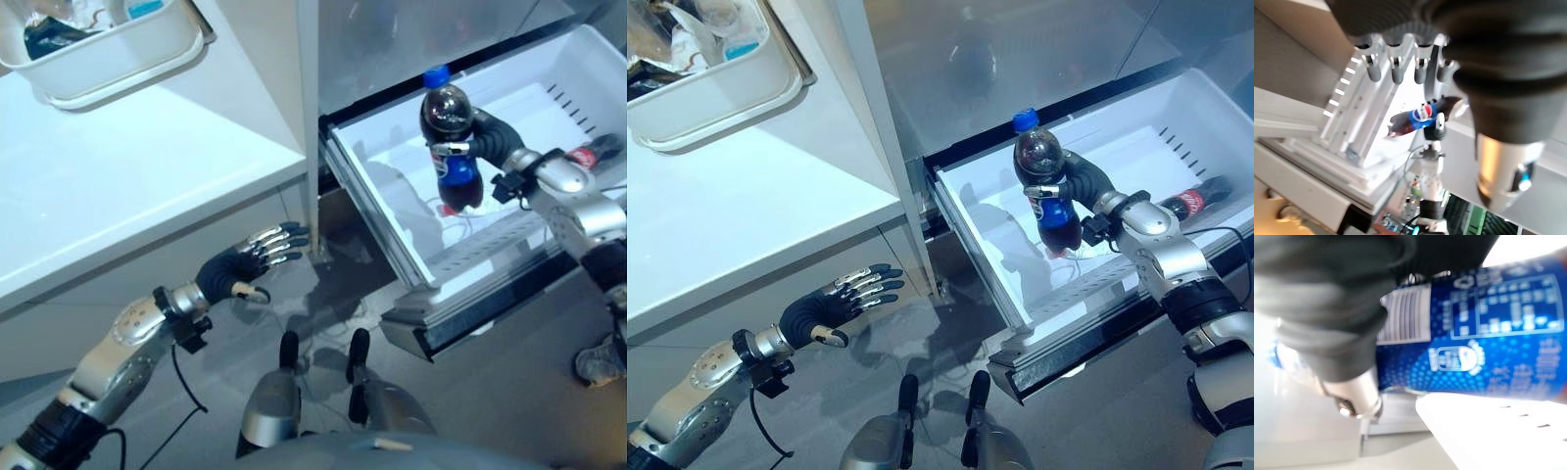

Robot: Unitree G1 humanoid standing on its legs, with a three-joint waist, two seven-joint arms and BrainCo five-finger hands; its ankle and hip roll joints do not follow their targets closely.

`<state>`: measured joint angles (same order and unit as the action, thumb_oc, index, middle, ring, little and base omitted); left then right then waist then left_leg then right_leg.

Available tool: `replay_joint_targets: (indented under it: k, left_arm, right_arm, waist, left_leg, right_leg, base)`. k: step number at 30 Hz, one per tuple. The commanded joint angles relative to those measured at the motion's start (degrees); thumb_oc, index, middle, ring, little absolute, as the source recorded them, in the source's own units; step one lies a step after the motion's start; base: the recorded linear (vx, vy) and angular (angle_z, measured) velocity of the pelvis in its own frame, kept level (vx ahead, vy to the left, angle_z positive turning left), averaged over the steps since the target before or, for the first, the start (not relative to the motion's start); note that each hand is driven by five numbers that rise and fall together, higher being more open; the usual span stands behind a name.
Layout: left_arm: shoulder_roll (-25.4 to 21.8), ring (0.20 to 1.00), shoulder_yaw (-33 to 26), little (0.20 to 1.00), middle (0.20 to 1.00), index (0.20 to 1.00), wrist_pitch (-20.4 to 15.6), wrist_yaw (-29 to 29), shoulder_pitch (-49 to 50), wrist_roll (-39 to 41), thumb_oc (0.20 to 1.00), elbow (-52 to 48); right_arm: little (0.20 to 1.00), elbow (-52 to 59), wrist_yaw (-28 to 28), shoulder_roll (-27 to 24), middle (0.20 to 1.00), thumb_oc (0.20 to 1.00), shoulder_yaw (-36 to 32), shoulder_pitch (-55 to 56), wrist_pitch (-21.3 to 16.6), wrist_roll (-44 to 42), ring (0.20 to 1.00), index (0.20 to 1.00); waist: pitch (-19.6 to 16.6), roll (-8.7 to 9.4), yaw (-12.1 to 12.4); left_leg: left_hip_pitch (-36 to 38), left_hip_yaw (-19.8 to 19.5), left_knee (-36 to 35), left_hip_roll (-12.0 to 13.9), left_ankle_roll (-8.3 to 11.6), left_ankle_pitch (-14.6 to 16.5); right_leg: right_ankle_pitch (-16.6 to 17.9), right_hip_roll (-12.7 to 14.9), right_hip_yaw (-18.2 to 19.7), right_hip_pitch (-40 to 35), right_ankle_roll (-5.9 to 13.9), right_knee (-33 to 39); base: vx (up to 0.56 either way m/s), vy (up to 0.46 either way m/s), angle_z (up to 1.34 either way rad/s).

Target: Take the drinks into the refrigerator

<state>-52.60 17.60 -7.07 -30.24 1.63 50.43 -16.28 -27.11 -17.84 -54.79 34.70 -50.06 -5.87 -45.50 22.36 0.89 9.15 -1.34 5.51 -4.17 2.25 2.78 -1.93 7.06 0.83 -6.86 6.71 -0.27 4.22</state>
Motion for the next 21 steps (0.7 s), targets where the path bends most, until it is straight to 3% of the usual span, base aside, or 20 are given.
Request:
replay_joint_targets:
  k: [1,8,16,21]
  left_arm:
    - [-2.07,1.000,2.68,1.000,1.000,1.000,-3.57,-0.68,-0.23,1.65,1.000,-4.52]
    - [-2.71,1.000,5.52,1.000,1.000,1.000,-4.75,0.51,-3.25,0.92,1.000,-4.21]
    - [-2.72,1.000,6.36,1.000,1.000,1.000,-5.14,2.27,-4.60,-2.30,1.000,-3.82]
    - [-2.79,1.000,5.99,1.000,1.000,1.000,-5.32,3.71,-4.92,-3.68,1.000,-3.97]
  right_arm:
    - [0.200,-0.45,1.33,-1.86,0.200,0.200,1.60,-13.68,-4.88,-0.66,0.200,0.200]
    - [0.200,-5.52,2.52,0.05,0.200,0.200,3.19,-14.61,-4.84,2.02,0.200,0.200]
    - [0.200,-15.13,1.94,1.57,0.200,0.200,7.65,-9.22,-1.17,20.79,0.200,0.200]
    - [0.200,-20.59,2.94,4.35,0.200,0.200,7.79,-10.19,-0.24,25.71,0.200,0.200]
  waist:
    - [-1.23,0.05,0.88]
    - [1.30,-0.48,1.03]
    - [5.26,-1.07,0.45]
    - [6.77,-0.78,0.04]
  left_leg:
    - [-2.82,-2.73,2.44,0.37,-0.37,0.11]
    - [-4.94,-3.69,2.65,0.52,0.09,-0.87]
    - [-6.67,-4.70,2.92,0.64,0.29,-1.59]
    - [-6.94,-4.64,2.70,0.69,0.34,-1.85]
  right_leg:
    - [-5.54,2.48,-1.63,6.60,5.46,-15.41]
    - [-5.84,2.56,-2.14,8.82,5.14,-16.79]
    - [-5.81,2.60,-3.07,10.47,4.93,-17.97]
    - [-5.52,2.66,-3.23,10.98,4.88,-18.04]
  base:
    - [-0.06,-0.032,0.01]
    - [-0.04,-0.029,0.06]
    - [-0.05,-0.030,0.06]
    - [-0.04,-0.017,0.06]
